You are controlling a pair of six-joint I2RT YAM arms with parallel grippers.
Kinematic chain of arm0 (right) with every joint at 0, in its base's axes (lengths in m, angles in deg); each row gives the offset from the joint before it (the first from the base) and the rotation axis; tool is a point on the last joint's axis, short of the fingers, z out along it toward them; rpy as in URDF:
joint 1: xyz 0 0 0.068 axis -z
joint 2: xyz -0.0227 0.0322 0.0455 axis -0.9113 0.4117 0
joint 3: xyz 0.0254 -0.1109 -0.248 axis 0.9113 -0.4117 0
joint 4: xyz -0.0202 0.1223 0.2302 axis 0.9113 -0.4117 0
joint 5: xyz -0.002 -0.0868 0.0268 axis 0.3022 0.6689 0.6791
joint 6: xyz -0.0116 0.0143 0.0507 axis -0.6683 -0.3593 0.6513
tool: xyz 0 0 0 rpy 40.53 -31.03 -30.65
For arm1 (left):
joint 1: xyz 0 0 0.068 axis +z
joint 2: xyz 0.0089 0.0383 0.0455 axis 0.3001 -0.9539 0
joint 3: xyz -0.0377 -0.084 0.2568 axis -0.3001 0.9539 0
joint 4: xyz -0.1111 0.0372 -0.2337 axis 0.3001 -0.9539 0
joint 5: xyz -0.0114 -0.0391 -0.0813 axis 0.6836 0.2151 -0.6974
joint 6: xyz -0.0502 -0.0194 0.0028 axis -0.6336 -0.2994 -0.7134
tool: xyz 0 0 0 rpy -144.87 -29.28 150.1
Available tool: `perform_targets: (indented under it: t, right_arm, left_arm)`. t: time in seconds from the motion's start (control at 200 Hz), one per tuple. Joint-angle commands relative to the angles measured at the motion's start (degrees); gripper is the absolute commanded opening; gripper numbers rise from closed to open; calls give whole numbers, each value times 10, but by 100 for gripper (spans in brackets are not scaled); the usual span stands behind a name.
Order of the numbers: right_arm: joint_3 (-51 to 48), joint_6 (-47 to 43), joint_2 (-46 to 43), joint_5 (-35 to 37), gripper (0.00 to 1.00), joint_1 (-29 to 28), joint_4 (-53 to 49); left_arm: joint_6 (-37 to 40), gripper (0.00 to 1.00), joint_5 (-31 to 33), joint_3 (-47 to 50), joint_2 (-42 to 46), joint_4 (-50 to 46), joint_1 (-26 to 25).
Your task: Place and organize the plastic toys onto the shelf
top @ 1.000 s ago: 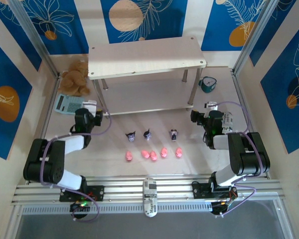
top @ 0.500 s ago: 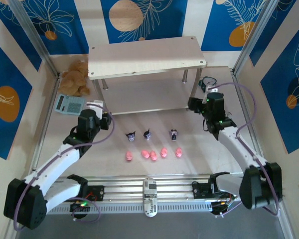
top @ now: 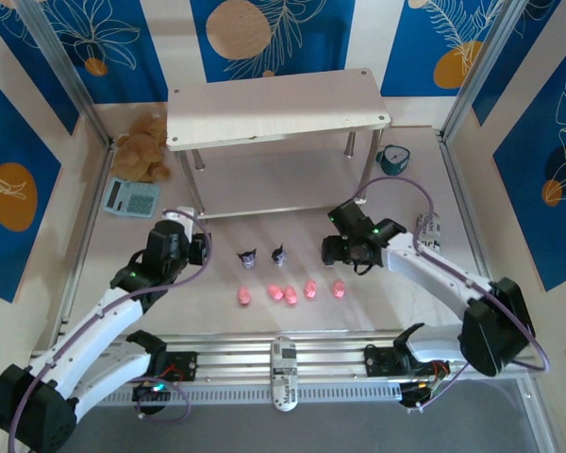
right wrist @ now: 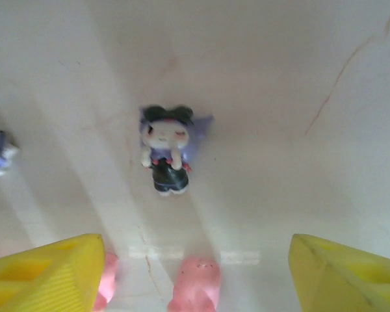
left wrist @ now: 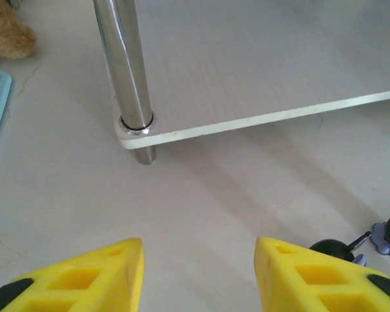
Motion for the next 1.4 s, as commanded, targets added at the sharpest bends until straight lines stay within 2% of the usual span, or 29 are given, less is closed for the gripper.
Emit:
perform_targets:
  t: [0.0,0.16,0.39,0.54,0.925,1.201,1.396]
  right_arm:
    - [35,37,40,11,74,-16,-33]
    - [58,36,93,14,70,-28,-14]
    - [77,36,154,6,65,-15,-1]
    - [79,31,176,-3,57,-10,22]
    - [85,22,220,-26,54,4,50]
    - [80,20,230,-27,43,5,60]
    - [64,15,232,-37,30,10,73]
  left_arm:
    - [-10,48,-9,-10,-10,-18,-5]
    - [-9,48,-9,-14,-16,-9,-6]
    - [0,48,-7,-18,-19,-15,-6]
    - [5,48,-4,-17,-16,-20,-5]
    - [13,48,-9,-17,-19,-21,-6]
    - [19,48,-5,-19,-18,-26,-5]
    - [20,48,-7,-21,-22,-24,-5]
